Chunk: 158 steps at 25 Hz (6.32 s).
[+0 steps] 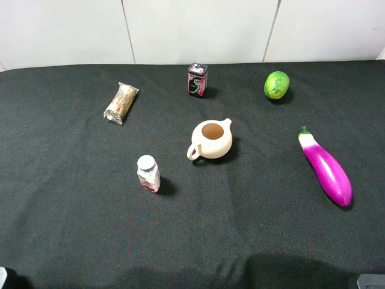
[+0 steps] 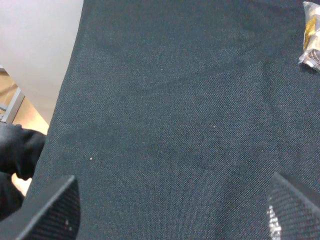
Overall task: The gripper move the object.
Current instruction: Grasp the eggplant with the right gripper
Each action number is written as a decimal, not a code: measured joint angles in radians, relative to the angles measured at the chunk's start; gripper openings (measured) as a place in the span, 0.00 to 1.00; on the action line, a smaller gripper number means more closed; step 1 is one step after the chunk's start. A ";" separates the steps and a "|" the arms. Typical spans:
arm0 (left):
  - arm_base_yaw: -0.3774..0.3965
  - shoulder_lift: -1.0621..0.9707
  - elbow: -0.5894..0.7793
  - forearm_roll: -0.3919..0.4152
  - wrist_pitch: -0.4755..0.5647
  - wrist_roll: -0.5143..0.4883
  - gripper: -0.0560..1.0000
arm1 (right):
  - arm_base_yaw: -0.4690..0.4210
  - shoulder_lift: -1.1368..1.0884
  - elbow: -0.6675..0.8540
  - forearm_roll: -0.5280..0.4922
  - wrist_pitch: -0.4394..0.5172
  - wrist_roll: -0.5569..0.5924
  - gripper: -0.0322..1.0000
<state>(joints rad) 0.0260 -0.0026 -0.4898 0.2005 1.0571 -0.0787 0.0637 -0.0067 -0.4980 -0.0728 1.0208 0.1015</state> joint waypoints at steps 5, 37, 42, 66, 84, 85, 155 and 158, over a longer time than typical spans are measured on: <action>0.000 0.000 0.000 0.000 0.000 0.000 0.80 | 0.000 0.000 0.000 0.000 0.000 0.000 0.64; 0.000 0.000 0.000 0.000 0.000 0.000 0.80 | 0.000 0.000 0.000 0.000 0.000 0.000 0.64; 0.000 0.000 0.000 0.000 0.000 0.000 0.80 | 0.000 0.000 0.000 0.000 0.000 0.000 0.64; 0.000 0.000 0.000 0.000 0.000 0.000 0.80 | 0.000 0.245 -0.001 0.094 -0.007 0.026 0.64; 0.000 0.000 0.000 0.000 0.000 0.000 0.80 | 0.000 0.763 -0.104 0.176 -0.066 -0.038 0.64; 0.000 0.000 0.000 0.000 0.000 0.000 0.80 | 0.000 0.764 -0.104 0.176 -0.076 -0.038 0.64; 0.000 0.000 0.000 0.000 0.000 0.000 0.80 | 0.070 1.548 -0.164 0.177 -0.333 -0.102 0.64; 0.000 0.000 0.000 0.000 0.000 0.000 0.80 | 0.070 1.568 -0.164 0.171 -0.343 -0.108 0.64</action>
<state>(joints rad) 0.0260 -0.0026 -0.4898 0.2005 1.0571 -0.0787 0.1335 1.5611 -0.6621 0.0981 0.6780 -0.0067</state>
